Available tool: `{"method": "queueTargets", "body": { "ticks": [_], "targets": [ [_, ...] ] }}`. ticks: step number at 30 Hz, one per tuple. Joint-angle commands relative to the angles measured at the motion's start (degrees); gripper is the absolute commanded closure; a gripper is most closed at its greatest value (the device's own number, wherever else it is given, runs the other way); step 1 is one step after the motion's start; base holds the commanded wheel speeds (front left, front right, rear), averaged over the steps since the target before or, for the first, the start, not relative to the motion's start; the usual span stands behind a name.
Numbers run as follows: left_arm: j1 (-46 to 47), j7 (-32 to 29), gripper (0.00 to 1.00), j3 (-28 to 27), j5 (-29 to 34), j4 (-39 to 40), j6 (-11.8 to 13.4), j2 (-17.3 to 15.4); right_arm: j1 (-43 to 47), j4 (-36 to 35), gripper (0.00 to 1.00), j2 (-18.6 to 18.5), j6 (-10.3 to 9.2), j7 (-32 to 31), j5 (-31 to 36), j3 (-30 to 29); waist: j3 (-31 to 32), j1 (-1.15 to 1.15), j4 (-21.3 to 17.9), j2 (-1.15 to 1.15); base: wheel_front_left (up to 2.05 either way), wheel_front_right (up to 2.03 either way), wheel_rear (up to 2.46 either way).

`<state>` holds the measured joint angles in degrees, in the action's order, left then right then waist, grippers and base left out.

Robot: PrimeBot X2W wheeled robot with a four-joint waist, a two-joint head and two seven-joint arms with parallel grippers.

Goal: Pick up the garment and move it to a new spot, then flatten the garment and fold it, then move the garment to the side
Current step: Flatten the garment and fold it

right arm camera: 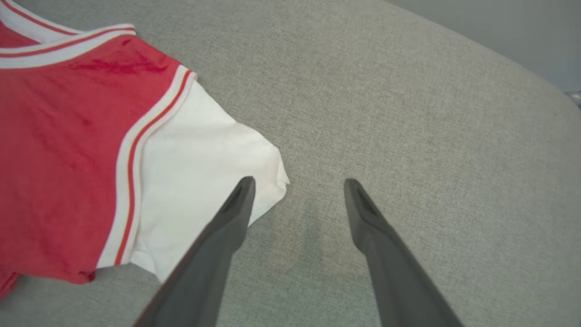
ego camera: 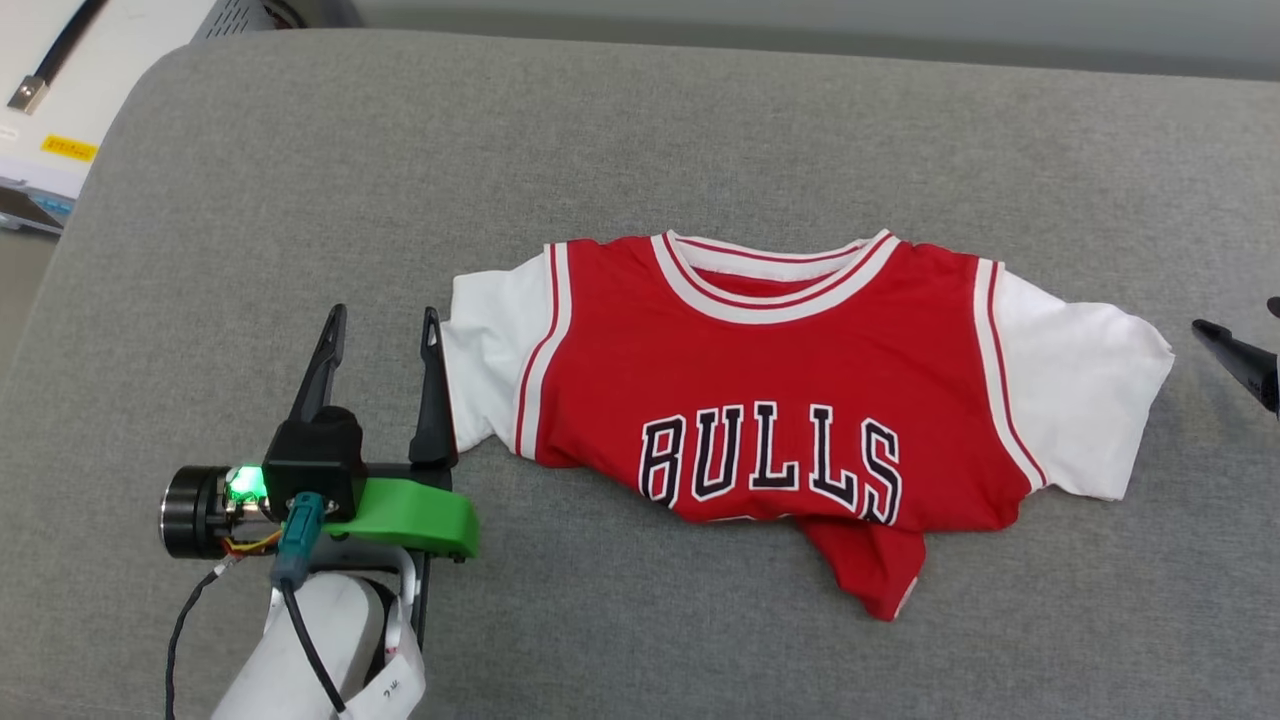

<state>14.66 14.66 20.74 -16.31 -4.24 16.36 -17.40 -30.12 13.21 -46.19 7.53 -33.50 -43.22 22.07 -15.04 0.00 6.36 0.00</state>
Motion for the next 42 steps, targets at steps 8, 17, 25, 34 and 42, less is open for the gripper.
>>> {"method": "queueTargets", "body": {
  "ticks": [8, 17, 25, 34, 42],
  "targets": [
    [1.75, 0.33, 0.0, -4.23, 4.51, -0.04, -4.46, 4.66, -7.25, 6.63, 0.0, -0.19, -0.04, -2.22, -1.64, 7.03, -7.01, 0.0, 3.53, 0.0, 0.0, 0.0, 0.0],
    [2.35, 0.33, 0.0, -8.2, 7.68, -1.2, -7.99, 7.74, -6.28, 10.57, 0.0, -0.32, -0.04, -2.14, -4.25, 17.52, -8.08, 0.0, 4.07, 0.0, 0.0, 0.0, 0.0],
    [2.15, 0.34, 0.0, -11.99, 8.45, -2.35, -11.71, 7.82, -8.11, 13.09, 1.0, -1.17, -0.04, 9.79, -4.78, 18.2, -4.9, 0.0, 2.32, 0.0, 0.0, 0.0, 0.0],
    [6.04, 0.34, 0.0, -16.87, 7.65, -4.12, -18.03, 4.57, -6.44, 10.48, 1.0, -5.6, -0.04, 19.62, -6.03, 15.95, -0.91, 0.0, -0.36, 0.0, 0.0, 0.0, 0.0],
    [16.15, -2.1, 0.0, -14.26, 7.98, -9.23, -22.62, -1.17, -2.49, 5.33, 1.0, -7.58, -0.04, 22.33, -6.35, 12.12, 0.33, 0.0, -3.29, 0.0, 0.0, 0.0, 0.0]
  ]
}}
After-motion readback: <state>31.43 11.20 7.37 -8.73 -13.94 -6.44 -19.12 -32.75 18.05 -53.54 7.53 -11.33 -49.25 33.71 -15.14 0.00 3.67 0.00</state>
